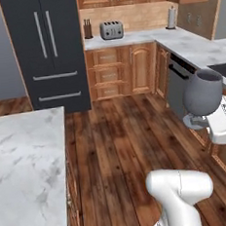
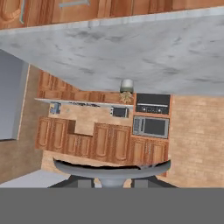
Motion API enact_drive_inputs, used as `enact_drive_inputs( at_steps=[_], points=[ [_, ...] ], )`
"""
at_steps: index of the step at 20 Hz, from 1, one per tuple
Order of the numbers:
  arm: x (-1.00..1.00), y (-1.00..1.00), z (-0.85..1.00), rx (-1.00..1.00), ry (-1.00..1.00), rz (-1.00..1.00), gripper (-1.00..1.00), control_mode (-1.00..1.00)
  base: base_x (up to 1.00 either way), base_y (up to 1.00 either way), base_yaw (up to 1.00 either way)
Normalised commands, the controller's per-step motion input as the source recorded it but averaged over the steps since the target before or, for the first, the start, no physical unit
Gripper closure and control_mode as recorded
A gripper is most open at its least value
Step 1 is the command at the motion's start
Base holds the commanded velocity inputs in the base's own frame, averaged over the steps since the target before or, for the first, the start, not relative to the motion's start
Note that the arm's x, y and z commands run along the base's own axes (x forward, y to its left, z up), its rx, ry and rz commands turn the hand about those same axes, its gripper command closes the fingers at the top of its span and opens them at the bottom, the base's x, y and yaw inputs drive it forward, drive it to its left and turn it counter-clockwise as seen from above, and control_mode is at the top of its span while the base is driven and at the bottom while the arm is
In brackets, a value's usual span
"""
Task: Retrieve the wine glasses from the counter and place one next to each plate.
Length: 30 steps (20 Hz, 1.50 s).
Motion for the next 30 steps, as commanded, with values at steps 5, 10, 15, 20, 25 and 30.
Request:
enact_drive_inputs(
  at_steps=[5, 10, 15, 20, 25, 30],
  points=[
    [0.0, 0.0, 0.0, 0.0, 0.0, 0.0, 1.0, 1.0, -1.0, 0.0, 0.0],
    [0.0, 0.0, 0.0, 0.0, 0.0, 0.0, 1.0, 1.0, -1.0, -0.05, 0.0],
    [0.0, 0.0, 0.0, 0.0, 0.0, 0.0, 1.0, 1.0, -1.0, -0.79, 0.01],
    [0.0, 0.0, 0.0, 0.0, 0.0, 0.0, 1.0, 1.0, -0.87, -1.0, 0.0],
    [0.0, 0.0, 0.0, 0.0, 0.0, 0.0, 1.0, 1.0, -0.37, -1.0, 0.02],
    [0.0, 0.0, 0.0, 0.0, 0.0, 0.0, 1.0, 1.0, -0.13, -1.0, 0.03]
  ],
)
